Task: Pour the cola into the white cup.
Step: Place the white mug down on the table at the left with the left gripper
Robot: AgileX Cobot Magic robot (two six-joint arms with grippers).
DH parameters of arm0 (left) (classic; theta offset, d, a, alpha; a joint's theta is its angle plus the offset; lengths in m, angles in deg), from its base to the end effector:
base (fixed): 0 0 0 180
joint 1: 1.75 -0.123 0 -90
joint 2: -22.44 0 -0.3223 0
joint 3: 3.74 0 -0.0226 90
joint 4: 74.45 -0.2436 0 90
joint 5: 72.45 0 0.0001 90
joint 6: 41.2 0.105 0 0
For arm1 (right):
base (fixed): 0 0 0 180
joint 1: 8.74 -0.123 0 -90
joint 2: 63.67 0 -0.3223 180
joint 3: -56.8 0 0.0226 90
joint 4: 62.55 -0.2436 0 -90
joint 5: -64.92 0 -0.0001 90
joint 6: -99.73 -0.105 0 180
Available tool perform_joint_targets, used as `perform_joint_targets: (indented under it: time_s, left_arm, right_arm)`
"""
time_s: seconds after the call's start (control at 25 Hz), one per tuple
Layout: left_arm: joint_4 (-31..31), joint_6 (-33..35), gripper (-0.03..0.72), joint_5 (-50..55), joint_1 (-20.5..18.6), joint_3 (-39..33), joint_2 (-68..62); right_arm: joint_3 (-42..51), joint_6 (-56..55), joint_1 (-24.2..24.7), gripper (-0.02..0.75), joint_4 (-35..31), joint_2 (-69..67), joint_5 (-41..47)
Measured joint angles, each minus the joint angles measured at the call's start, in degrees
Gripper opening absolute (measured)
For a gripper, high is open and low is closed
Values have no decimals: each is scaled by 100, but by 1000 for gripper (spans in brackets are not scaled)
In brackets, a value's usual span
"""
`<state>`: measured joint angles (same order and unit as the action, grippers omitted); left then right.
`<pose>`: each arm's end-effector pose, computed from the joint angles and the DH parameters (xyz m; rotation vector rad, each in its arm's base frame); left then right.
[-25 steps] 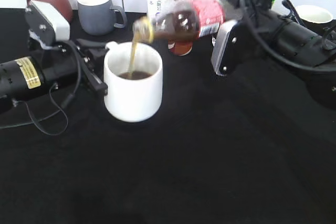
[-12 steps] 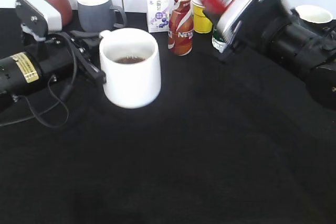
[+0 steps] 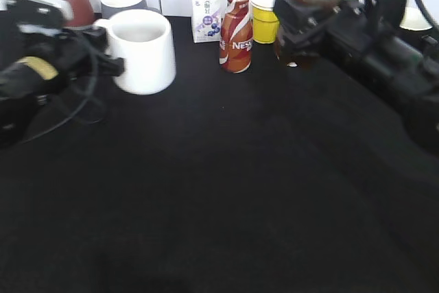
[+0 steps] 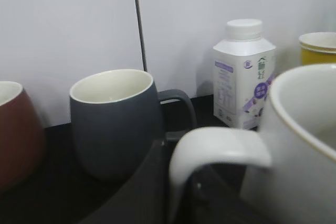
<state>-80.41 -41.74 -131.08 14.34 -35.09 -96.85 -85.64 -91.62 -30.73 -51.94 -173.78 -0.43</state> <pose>0.3830 -0.1202 0.1988 0.3295 1.5800 -0.2539 0.3299 0.1522 0.2450 -0.3306 1.4293 0.5329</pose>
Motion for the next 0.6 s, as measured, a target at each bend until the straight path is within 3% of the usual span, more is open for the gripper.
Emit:
perform_joint_targets:
  time_s: [0.12, 0.32, 0.52, 0.6]
  left_arm:
    - [11, 0, 34, 37, 0, 737, -678]
    - [24, 6, 35, 814, 0, 1886, -1386]
    - [223, -43, 52, 937, 50, 2006, -1476]
    - [251, -63, 133, 918, 55, 2018, -1476]
  right_arm:
    - [349, 0, 0, 385, -443, 0, -162]
    - [362, 191, 0, 384, -513, 0, -172]
    - [362, 269, 0, 384, -706, 0, -172]
    - [362, 278, 0, 384, -706, 0, -172]
